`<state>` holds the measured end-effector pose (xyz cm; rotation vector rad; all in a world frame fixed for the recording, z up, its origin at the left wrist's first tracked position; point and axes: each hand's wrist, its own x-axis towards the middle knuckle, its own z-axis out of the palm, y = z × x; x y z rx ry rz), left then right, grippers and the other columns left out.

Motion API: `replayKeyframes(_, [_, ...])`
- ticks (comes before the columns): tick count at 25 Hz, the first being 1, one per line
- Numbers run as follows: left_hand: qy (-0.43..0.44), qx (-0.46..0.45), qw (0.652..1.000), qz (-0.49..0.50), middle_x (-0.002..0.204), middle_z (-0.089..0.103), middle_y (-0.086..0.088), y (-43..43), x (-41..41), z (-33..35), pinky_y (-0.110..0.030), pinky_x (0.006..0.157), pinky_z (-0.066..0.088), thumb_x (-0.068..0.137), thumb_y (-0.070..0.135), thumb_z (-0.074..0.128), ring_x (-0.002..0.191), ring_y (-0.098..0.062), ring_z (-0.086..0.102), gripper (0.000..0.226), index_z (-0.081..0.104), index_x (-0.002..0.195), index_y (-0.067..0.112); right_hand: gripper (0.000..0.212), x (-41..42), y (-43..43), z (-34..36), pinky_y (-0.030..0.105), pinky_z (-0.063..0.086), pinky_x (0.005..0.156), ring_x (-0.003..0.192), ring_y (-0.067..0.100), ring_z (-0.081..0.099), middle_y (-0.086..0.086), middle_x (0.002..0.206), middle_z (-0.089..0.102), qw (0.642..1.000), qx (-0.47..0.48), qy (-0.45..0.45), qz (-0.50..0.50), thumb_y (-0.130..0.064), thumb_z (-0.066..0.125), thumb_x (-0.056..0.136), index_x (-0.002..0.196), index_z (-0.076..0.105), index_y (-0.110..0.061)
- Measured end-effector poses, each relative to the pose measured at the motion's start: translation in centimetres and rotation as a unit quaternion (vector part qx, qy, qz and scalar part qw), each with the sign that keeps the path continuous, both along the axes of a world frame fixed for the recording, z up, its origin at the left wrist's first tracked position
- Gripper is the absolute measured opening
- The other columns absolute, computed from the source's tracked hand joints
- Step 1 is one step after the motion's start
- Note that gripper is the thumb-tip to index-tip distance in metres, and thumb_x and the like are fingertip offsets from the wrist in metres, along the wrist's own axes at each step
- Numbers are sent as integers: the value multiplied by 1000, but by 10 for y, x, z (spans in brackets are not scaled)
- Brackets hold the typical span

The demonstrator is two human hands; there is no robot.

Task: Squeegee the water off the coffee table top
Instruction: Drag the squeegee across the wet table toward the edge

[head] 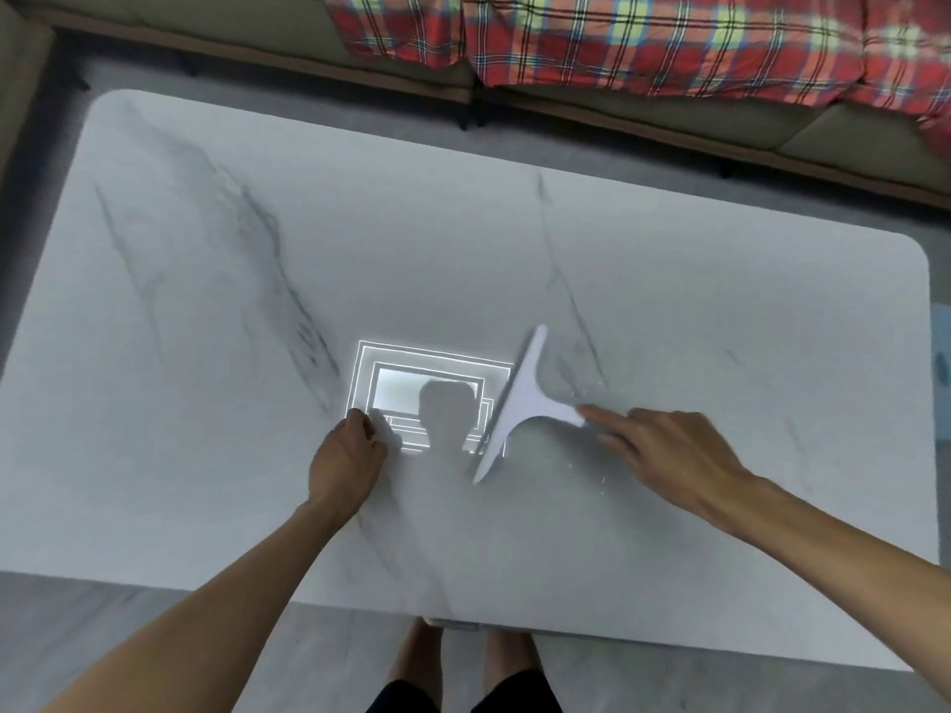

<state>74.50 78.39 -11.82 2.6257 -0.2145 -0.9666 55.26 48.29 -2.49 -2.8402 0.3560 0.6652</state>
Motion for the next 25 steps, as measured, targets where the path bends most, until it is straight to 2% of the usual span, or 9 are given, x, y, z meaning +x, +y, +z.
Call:
replayKeyframes(2, [-17,1,999,52,75,56,1,18,6,0,-34,62,42,92,24,49,73,-28,57,13,48,82,15,40,33,43,-17,29,39,56,77,25,65,-7,94,66,993,74,-7,89,-54,26,95,135,29,-55])
replayKeyframes(4, [-24,12,997,74,84,58,-3,35,12,-3,-35,66,43,92,22,49,78,-27,56,12,51,85,13,38,64,88,-39,31,39,57,83,29,64,-2,102,66,977,105,-3,187,-44,35,99,137,36,-44])
replayKeyframes(6, [-28,29,997,70,96,54,-6,51,13,-6,-37,72,45,92,20,50,87,-28,55,12,54,93,9,33,85,122,-59,32,33,52,77,32,62,1,94,63,959,98,2,265,-36,37,101,134,42,-35])
replayKeyframes(8, [-28,28,997,63,102,52,-6,61,12,-9,-36,73,44,92,19,50,89,-28,55,13,55,94,7,32,94,132,-70,32,28,51,70,32,60,4,87,59,957,81,-7,280,-34,36,101,133,43,-36])
replayKeyframes(14, [51,6,999,16,109,50,-7,31,-15,-16,-34,70,39,96,26,41,78,-26,52,19,48,86,12,37,44,42,-62,29,35,56,76,26,65,-5,87,61,996,42,-25,77,-46,36,97,132,30,-56])
replayKeyframes(17, [114,19,991,-61,121,42,-11,3,-34,-23,-33,79,42,90,24,45,98,-32,54,16,49,93,9,37,-18,-14,-44,31,44,57,65,24,59,-7,75,53,1000,-16,9,-19,-49,26,97,133,26,-57])
replayKeyframes(20, [156,49,980,-112,134,35,-27,-16,-47,-29,-34,87,39,86,25,55,123,-38,39,19,46,96,11,38,-77,-54,-29,28,35,53,63,19,52,-11,73,49,994,-68,43,-75,-46,26,98,135,32,-55])
replayKeyframes(23, [164,66,982,-64,142,31,-28,-25,-51,-30,-43,103,38,86,29,61,131,-44,35,42,54,120,6,39,-112,-67,-15,29,41,53,70,18,59,-12,76,53,990,-78,56,-101,-47,27,98,136,33,-53])
replayKeyframes(25, [120,61,990,-50,135,38,-28,-26,-57,-29,-43,99,40,89,29,56,126,-44,40,40,54,118,1,40,-115,-57,-8,29,42,53,69,17,59,-13,76,53,992,-58,38,-105,-48,27,98,137,33,-53])
